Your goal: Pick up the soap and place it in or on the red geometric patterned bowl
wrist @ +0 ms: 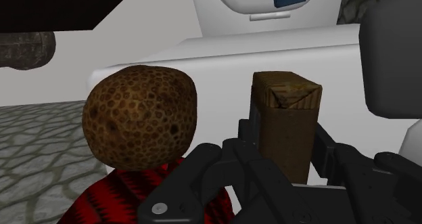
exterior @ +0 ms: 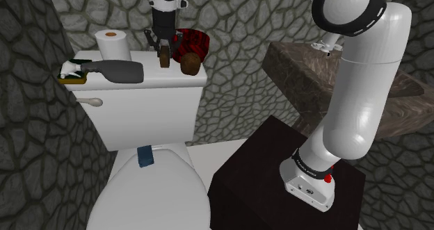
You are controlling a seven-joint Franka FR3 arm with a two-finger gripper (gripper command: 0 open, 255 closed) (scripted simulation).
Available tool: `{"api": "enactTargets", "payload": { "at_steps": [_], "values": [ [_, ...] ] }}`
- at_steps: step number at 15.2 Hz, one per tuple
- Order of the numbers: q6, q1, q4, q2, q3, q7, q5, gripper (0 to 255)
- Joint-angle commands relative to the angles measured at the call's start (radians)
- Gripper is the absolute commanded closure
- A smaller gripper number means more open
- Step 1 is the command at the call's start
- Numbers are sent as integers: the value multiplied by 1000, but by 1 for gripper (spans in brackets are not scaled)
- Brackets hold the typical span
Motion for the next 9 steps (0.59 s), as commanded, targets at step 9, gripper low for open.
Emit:
{"api": "enactTargets", "payload": {
  "at_steps": [9],
  "values": [
    [-135, 6, 135, 0, 2, -1, 1, 255]
  ]
}}
